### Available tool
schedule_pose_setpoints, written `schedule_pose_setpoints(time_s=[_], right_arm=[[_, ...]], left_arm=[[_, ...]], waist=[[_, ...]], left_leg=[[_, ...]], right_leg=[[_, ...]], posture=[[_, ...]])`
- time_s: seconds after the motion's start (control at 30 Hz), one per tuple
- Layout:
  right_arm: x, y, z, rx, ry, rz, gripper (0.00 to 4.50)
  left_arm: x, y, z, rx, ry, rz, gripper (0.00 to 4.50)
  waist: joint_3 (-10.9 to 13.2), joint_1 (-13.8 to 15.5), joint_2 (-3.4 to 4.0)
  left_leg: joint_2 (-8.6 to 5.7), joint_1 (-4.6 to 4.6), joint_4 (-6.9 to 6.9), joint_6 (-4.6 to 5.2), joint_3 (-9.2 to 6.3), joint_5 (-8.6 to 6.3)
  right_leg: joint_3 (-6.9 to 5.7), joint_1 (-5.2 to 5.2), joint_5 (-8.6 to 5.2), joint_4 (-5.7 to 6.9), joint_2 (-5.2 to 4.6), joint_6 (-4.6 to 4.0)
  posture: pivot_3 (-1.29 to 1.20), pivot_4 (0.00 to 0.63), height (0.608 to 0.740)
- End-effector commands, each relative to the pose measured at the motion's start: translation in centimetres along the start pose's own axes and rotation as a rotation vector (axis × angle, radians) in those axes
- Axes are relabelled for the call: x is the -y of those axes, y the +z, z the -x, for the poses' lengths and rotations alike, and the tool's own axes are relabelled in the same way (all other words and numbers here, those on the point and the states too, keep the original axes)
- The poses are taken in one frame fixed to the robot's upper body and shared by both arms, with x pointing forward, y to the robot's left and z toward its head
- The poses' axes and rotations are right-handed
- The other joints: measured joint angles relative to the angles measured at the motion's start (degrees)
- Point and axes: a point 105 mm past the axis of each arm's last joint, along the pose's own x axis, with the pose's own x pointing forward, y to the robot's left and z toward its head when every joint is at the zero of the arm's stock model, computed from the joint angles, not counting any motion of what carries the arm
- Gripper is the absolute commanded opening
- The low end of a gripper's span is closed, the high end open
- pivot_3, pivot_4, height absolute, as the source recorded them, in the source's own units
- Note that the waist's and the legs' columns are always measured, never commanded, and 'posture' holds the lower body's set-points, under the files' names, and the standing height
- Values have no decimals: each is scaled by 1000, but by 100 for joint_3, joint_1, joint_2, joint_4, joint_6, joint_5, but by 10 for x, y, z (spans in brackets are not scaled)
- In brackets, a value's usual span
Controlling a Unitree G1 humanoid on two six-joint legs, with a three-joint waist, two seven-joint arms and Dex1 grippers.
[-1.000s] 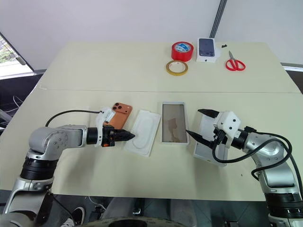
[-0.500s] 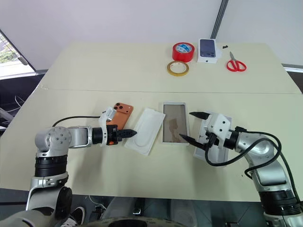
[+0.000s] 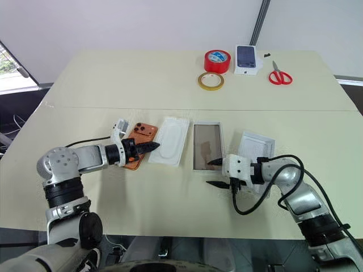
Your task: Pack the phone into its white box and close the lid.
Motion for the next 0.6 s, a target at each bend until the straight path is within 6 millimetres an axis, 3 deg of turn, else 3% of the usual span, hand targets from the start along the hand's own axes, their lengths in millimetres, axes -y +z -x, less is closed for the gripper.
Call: schedule_pose_setpoints(time_s=[0.03,0.07,0.1,0.23,0.37,0.6], right_arm=[[0,3,-11,-15,37,44,671],[-1,3,-13,-15,43,43,233],[-2,4,-17,-9,56,43,106],[3,16,-32,40,36,54,106],[14,40,-47,118,5,32,106],[21,35,-57,58,-52,65,106]], left_arm=[[12,14,4,58,-33,-32,0],[14,15,4,57,-43,-24,0],[16,18,3,66,-48,-29,0],[31,25,-2,91,-70,-74,0],[38,29,-12,110,-75,-77,0],[41,26,-24,131,-60,-84,0]], waist=[[1,6,-2],[1,3,-2],[1,3,-2],[2,-15,-14],[2,-41,-15],[2,7,-16]], left_leg=[[0,0,0,-2,0,1],[0,0,0,-3,-1,2],[0,0,0,-3,-1,2],[0,0,0,-6,-1,2],[1,0,-3,-14,-1,7],[-1,-12,-2,-16,-1,8]], right_leg=[[0,0,0,0,0,0],[0,0,0,0,0,0],[0,-1,0,0,0,0],[0,0,0,1,1,0],[0,-7,0,6,2,0],[0,-18,1,7,1,0]], posture=[[0,150,740],[0,150,740],[0,150,740],[0,150,740],[0,150,740],[0,150,740]])
